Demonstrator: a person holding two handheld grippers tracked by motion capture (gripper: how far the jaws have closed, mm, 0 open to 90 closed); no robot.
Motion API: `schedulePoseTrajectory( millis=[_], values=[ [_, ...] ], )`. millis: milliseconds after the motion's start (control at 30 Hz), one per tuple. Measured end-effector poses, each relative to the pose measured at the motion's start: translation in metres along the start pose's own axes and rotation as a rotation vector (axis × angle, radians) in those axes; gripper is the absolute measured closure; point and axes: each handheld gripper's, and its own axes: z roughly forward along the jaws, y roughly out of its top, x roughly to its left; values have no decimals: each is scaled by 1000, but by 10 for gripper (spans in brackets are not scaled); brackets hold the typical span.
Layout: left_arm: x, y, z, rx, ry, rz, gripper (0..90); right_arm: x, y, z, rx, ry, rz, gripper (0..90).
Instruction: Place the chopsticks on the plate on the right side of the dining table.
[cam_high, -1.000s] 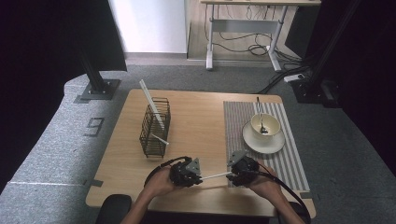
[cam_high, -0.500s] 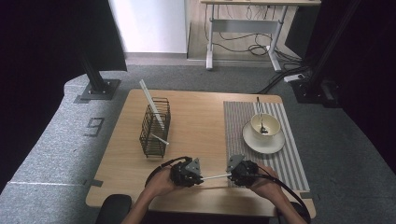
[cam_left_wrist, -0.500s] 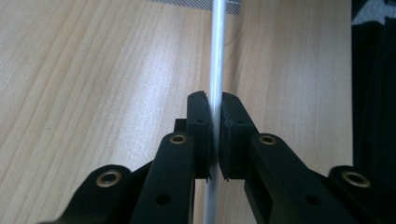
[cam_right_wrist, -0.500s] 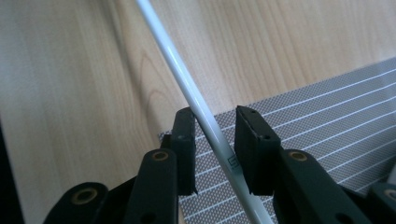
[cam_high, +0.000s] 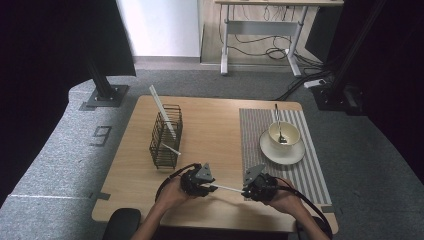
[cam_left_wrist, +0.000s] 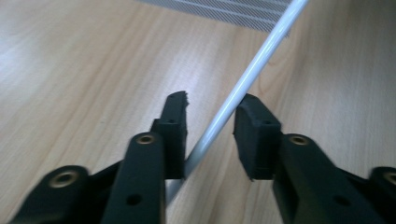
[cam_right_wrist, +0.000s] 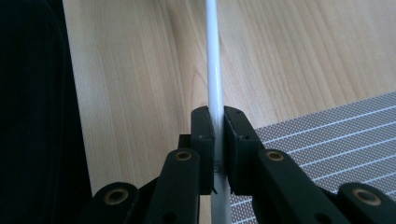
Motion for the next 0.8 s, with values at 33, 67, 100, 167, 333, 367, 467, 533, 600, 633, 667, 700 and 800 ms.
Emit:
schedulePoseTrajectory(
  millis=[33,67,100,167,333,367,467,533,600,633,667,700,800],
  values=[
    [0,0,0,0,0,0,604,0,0,0,0,0,0,824],
    [1,0,-1,-12,12,-8,604,-1,0,-1,1,-6,1,824],
    [1,0,-2,-24,28,-22,530,-2,-2,-2,3,-23,11,824],
    [3,0,-4,-42,48,-43,502,-3,-2,-3,1,-26,13,824],
    [10,-3,-10,-141,50,-140,308,-8,-8,-8,-14,-68,50,823],
    [10,-3,-10,-141,50,-140,293,-8,-8,-8,-14,-68,50,823],
    [10,-5,-8,-159,72,-175,223,-12,-11,-11,-11,-86,69,824],
    [8,-5,-5,-166,96,-184,191,-13,-12,-13,-16,-96,77,823],
    [6,-5,-4,-172,112,-184,140,-14,-14,-15,-12,-107,83,824],
    [6,-5,-4,-175,116,-186,142,-15,-14,-16,-12,-111,90,824],
    [6,-5,-4,-175,116,-186,131,-15,-14,-16,-12,-111,90,824],
    [5,-5,-4,-182,120,-191,131,-16,-15,-17,-11,-115,96,824],
    [4,-7,-1,-183,128,-200,24,-20,-19,-23,-20,-140,118,824]
  ],
)
